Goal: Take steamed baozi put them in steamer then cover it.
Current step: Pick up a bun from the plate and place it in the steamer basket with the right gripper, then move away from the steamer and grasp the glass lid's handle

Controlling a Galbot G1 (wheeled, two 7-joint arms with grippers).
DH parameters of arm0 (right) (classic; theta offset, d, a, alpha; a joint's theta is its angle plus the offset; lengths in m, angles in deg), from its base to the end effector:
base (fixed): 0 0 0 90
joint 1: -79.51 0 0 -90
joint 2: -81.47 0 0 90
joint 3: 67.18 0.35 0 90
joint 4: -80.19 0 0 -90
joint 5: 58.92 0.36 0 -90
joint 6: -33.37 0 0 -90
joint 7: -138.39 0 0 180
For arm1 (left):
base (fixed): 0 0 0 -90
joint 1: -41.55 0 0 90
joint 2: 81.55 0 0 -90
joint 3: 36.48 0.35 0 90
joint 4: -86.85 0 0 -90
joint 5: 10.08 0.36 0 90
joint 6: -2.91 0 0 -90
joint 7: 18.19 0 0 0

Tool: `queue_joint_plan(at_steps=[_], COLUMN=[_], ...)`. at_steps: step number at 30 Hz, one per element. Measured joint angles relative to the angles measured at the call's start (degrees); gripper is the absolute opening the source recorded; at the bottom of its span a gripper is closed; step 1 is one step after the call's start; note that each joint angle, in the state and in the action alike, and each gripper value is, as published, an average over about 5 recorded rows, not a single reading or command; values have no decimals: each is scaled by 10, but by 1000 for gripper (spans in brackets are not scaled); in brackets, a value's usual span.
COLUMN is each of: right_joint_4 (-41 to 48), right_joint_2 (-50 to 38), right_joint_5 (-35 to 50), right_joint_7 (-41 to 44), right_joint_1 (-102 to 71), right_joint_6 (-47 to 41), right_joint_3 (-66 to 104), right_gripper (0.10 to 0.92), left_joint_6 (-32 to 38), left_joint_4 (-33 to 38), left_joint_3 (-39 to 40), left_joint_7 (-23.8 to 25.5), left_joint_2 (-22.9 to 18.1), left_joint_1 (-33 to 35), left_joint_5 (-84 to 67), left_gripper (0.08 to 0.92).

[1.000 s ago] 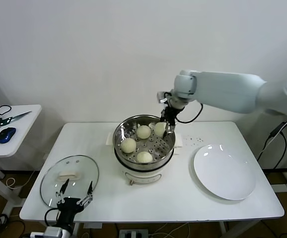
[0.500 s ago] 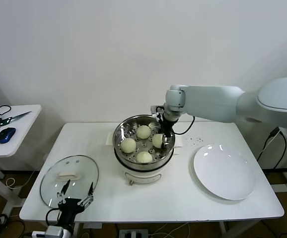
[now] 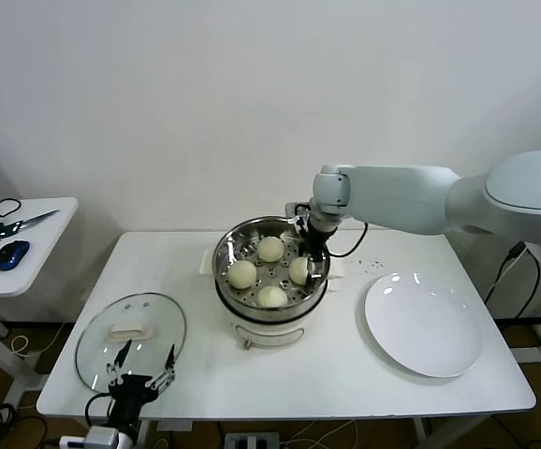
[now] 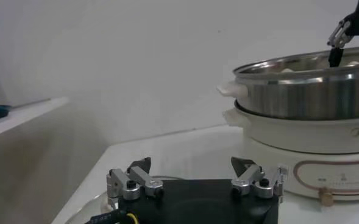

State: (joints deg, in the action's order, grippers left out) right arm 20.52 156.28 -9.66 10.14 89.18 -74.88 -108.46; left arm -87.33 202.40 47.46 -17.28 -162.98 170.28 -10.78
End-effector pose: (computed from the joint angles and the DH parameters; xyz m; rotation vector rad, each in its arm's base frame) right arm 0.6007 0.0860 -0.1056 1.3693 -1.3237 1.3249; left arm 0.1347 0.0629 -0.3483 -0.0061 -2.9045 -0.2472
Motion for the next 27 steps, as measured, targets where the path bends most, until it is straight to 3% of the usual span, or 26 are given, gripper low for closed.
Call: queue_joint_plan(at_steps=[14,27], right_joint_4=[-32,-156], right_joint_2=[-59,-265], right_joint_5=[5,4], right_joint_7=[-3,-209], right_joint_1=[32,-60], right_joint_6=[33,180], right_joint_3=[50,184], right_gripper=[823,823], left_joint_6=[-2,-2], left_joint_4=[8,11], left_joint_3=[-3,-13], left_joint_7=[-1,-1], left_joint_2=[-1,-6], left_joint_1=[-2,-3], left_joint_5=[9,24], left_gripper=[823,823])
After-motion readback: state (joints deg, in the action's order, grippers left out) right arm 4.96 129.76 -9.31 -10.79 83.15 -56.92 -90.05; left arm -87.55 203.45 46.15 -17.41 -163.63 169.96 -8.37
